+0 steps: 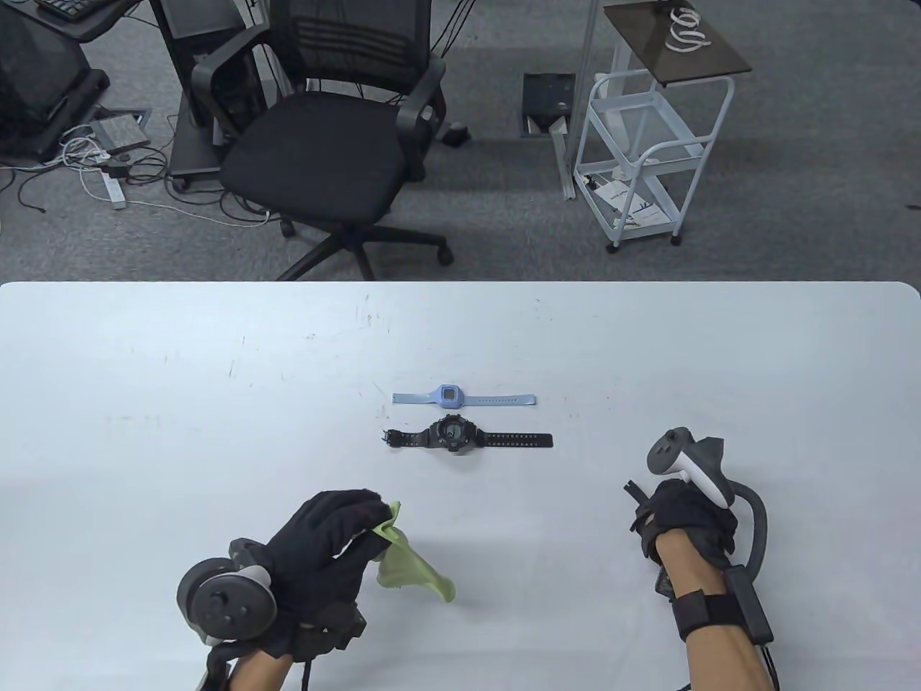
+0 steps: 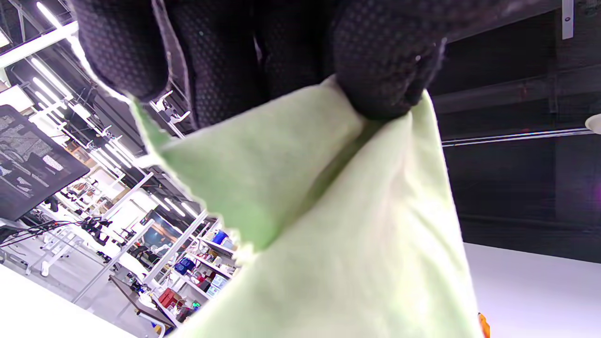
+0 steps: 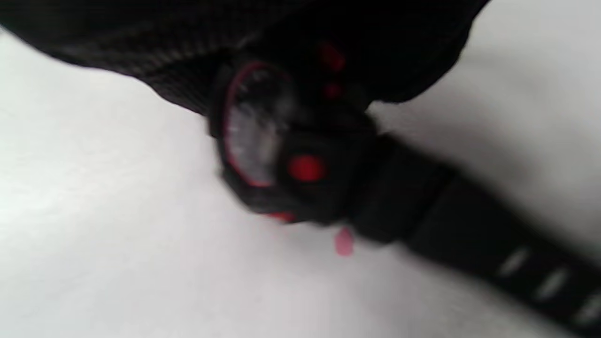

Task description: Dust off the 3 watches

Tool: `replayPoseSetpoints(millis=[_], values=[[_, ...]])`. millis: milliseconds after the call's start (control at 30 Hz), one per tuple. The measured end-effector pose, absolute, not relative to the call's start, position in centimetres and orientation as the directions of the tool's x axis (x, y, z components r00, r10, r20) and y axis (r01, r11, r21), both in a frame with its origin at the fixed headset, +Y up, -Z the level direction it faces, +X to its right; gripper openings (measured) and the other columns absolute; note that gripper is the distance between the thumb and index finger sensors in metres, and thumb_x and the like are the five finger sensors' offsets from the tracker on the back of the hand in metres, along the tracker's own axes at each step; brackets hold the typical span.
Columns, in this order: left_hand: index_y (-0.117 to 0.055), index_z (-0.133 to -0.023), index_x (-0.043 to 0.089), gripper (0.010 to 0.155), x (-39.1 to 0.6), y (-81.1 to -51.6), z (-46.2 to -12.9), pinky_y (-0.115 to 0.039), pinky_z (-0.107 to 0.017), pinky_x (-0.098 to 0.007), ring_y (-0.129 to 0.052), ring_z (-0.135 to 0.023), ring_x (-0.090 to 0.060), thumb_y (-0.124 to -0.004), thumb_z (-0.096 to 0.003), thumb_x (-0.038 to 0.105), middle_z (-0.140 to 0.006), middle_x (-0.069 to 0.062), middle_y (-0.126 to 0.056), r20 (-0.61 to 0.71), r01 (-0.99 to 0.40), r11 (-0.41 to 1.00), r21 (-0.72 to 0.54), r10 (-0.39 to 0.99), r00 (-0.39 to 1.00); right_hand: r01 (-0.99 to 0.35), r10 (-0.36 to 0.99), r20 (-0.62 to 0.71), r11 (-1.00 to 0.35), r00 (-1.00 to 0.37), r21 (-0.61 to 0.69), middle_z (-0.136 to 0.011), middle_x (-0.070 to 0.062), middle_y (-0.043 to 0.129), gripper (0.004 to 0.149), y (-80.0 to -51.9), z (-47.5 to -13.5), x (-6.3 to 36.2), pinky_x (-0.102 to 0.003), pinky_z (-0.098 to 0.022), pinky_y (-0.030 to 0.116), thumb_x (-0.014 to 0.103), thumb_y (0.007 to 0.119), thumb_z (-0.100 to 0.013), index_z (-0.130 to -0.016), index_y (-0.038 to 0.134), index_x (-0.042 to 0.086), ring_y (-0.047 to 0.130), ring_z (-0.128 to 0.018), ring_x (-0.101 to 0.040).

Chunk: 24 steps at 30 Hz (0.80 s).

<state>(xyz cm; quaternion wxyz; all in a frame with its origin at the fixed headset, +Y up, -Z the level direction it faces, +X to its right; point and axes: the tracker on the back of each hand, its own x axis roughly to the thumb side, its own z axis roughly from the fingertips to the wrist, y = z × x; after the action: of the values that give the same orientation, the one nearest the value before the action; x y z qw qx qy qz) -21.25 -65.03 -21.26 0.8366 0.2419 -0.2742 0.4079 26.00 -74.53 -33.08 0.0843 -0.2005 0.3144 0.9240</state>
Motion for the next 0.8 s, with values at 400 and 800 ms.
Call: replayPoseSetpoints(millis=[400,800], values=[[-0.093,-0.084,0.022,0.041,-22.0,-65.2,-21.7,-0.077,-0.059,-0.066,-0.101,-0.068,-0.033,-0.089,-0.0462,0.038,-0.083,-0.006,-0.096,0.616,-0.858,0.490,0.152,0.632,0.471,-0.868,0.895,-0.135,-0.362,-0.426,0.339,-0.090,0.000,0.086,0.043,-69.5,-29.5,22.3,-0.034,-0.045,0.087,0.045,0.078,-0.066,-0.104,0.068,0.027,0.099,-0.067,-0.015],[-0.091,-0.086,0.020,0.042,-21.3,-67.6,-23.0,-0.077,-0.058,-0.067,-0.101,-0.069,-0.034,-0.087,-0.0490,0.040,-0.084,-0.007,-0.095,0.486,-0.925,0.378,-0.032,0.815,0.316,-0.949,0.993,0.061,0.077,0.101,0.305,-0.098,0.004,0.079,0.044,-70.7,-27.9,15.8,-0.038,-0.054,0.086,0.045,0.074,-0.067,-0.106,0.060,0.035,0.096,-0.079,-0.016]])
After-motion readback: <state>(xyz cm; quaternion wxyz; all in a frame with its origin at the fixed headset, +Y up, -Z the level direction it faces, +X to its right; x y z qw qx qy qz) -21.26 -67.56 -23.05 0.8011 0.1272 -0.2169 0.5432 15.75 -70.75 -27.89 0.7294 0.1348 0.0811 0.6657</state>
